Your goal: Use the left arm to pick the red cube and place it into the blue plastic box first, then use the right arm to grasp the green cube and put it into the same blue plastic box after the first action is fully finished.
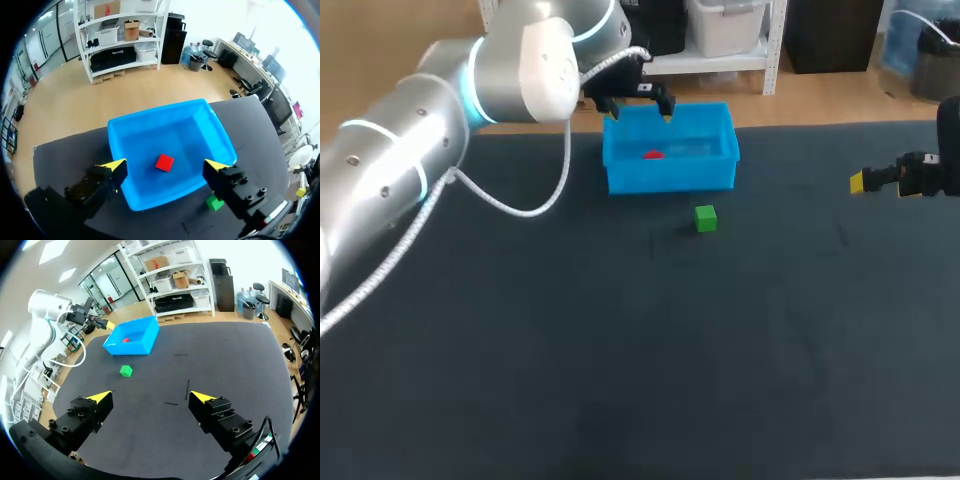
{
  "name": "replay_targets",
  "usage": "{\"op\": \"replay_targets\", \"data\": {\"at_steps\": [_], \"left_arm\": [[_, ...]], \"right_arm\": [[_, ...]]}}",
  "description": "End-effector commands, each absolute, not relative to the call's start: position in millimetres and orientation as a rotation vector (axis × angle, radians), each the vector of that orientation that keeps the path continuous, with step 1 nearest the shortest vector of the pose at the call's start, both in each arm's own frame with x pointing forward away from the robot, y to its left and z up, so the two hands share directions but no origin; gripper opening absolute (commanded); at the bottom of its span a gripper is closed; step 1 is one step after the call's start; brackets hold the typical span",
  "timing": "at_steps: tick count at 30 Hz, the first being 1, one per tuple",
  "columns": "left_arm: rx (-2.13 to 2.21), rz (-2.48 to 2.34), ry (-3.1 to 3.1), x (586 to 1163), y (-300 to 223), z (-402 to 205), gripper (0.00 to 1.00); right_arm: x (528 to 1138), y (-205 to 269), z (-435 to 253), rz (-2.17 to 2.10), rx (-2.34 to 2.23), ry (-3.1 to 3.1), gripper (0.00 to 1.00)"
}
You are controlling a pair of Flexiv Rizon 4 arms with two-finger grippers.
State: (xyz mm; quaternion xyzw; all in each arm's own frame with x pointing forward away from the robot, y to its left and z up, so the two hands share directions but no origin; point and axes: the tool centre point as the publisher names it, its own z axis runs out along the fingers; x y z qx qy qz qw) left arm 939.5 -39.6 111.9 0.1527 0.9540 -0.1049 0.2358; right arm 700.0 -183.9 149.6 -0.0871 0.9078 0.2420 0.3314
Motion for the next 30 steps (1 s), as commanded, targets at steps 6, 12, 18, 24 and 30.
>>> {"op": "replay_targets", "data": {"at_steps": [6, 12, 18, 24, 30], "left_arm": [[0.400, -0.303, 2.540, 854, -3, 147, 1.00], [0.413, -0.303, 2.510, 816, 8, 154, 1.00], [0.408, -0.326, 2.469, 773, 24, 152, 1.00], [0.380, -0.366, 2.464, 735, 38, 139, 1.00], [0.344, -0.403, 2.450, 706, 53, 127, 1.00]], "right_arm": [[700, -185, 150, 0.634, -0.230, 2.372, 1.00], [700, -185, 150, 0.634, -0.230, 2.372, 1.00], [700, -185, 150, 0.634, -0.230, 2.372, 1.00], [700, -185, 150, 0.634, -0.230, 2.372, 1.00], [700, -185, 150, 0.634, -0.230, 2.372, 1.00]]}}
